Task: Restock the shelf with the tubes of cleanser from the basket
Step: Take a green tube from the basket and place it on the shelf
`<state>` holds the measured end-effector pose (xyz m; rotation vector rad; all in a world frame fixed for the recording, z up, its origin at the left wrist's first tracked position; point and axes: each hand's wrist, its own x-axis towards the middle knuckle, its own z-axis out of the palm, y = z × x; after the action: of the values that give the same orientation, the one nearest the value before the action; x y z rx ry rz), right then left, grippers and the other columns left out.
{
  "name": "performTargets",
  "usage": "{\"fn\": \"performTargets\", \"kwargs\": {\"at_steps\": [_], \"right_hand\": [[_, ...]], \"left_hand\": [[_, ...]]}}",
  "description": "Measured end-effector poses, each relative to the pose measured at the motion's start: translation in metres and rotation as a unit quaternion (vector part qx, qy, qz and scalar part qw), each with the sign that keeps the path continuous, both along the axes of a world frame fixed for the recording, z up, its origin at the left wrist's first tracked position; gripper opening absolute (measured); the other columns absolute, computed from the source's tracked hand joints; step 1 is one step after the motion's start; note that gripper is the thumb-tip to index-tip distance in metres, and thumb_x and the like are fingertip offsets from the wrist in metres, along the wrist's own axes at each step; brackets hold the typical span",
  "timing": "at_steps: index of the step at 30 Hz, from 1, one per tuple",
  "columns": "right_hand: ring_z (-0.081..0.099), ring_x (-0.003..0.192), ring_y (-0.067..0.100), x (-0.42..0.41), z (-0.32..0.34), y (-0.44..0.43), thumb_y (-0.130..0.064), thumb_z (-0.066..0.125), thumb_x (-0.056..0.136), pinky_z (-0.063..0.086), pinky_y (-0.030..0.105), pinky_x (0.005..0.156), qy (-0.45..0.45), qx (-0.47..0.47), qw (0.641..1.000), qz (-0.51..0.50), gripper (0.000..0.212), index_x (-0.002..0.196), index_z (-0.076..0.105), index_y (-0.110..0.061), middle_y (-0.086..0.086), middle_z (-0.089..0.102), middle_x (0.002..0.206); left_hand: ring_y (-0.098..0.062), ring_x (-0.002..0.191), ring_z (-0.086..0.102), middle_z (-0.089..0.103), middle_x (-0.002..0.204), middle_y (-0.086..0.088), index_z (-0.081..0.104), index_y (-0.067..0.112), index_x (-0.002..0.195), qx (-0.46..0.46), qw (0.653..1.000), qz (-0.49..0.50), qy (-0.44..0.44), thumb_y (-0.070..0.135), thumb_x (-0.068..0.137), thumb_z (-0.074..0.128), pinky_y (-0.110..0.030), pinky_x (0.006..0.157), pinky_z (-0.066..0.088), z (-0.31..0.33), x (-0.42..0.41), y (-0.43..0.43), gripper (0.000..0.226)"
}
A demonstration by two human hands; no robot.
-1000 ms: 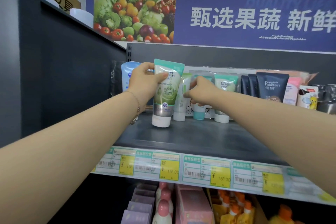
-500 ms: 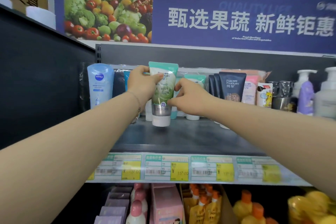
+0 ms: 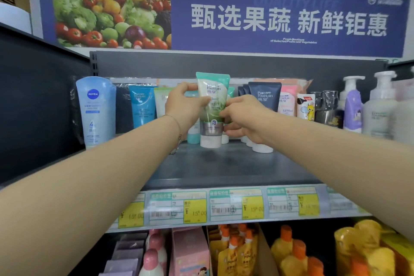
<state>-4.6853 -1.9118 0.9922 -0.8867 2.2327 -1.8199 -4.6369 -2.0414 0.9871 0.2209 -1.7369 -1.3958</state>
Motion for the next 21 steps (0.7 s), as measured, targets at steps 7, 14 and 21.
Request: {"fn": "performTargets", "kwargs": {"at_steps": [7, 14, 21], "right_hand": [[0.058, 0.078, 0.028, -0.023, 0.010, -0.003, 0.002, 0.046, 0.089, 0.055, 0.040, 0.077, -0.026, -0.025, 0.999, -0.025, 0.026, 0.109, 0.058, -0.011, 0.016, 0.061, 0.092], [0.058, 0.083, 0.028, -0.031, 0.005, -0.010, 0.004, 0.040, 0.092, 0.053, 0.050, 0.091, -0.055, -0.034, 0.997, -0.039, 0.023, 0.084, 0.053, -0.014, 0.009, 0.059, 0.080], [0.050, 0.060, 0.021, -0.035, -0.009, -0.016, 0.004, 0.043, 0.090, 0.050, 0.035, 0.067, -0.046, 0.001, 0.998, -0.043, 0.023, 0.082, 0.051, -0.016, 0.007, 0.053, 0.075]], "left_hand": [[-0.023, 0.082, 0.054, 0.064, 0.108, -0.004, 0.045, 0.055, 0.120, -0.061, 0.980, -0.051, -0.181, 0.004, 0.085, 0.045, -0.032, 0.071, 0.039, 0.010, 0.000, 0.015, 0.063], [-0.026, 0.082, 0.044, 0.059, 0.107, -0.009, 0.039, 0.056, 0.117, -0.089, 0.969, -0.085, -0.215, -0.005, 0.083, 0.034, -0.035, 0.070, 0.034, 0.010, -0.016, 0.021, 0.070], [-0.019, 0.063, 0.034, 0.051, 0.087, -0.004, 0.023, 0.054, 0.144, -0.075, 0.968, -0.076, -0.225, -0.001, 0.075, 0.032, -0.026, 0.053, 0.025, -0.005, -0.037, 0.011, 0.089]]}}
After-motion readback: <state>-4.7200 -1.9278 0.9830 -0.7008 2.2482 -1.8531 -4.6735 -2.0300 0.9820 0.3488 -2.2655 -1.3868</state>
